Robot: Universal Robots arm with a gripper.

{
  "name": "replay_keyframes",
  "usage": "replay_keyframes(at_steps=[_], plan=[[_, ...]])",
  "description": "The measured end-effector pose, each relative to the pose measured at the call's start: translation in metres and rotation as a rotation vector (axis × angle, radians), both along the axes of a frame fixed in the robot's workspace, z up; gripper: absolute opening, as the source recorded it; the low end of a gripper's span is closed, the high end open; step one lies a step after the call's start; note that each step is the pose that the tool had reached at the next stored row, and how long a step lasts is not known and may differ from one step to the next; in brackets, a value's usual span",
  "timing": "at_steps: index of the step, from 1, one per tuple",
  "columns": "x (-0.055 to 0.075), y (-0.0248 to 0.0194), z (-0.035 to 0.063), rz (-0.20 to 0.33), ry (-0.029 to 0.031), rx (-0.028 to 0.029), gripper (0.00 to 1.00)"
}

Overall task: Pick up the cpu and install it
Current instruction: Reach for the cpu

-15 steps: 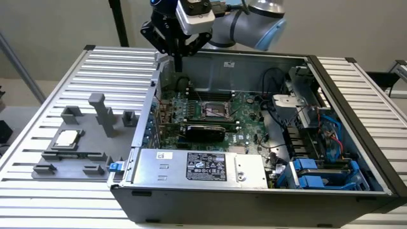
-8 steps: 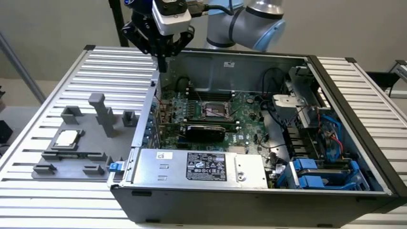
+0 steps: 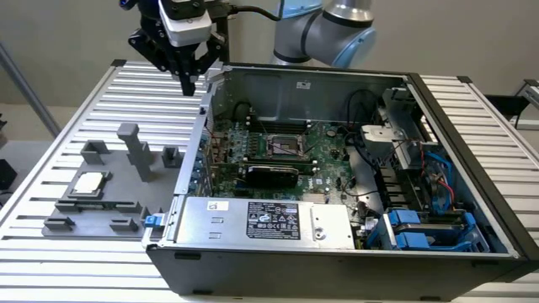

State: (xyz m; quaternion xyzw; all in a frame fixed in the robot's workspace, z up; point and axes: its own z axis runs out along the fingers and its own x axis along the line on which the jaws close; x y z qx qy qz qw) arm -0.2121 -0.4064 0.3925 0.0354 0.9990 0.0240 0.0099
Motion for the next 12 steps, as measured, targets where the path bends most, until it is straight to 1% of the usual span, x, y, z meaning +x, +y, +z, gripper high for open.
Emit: replay_keyframes(at_steps=[12], plan=[[-0.055,-0.0022,-0.0001,0.000,0.0000,-0.0011,0.11]])
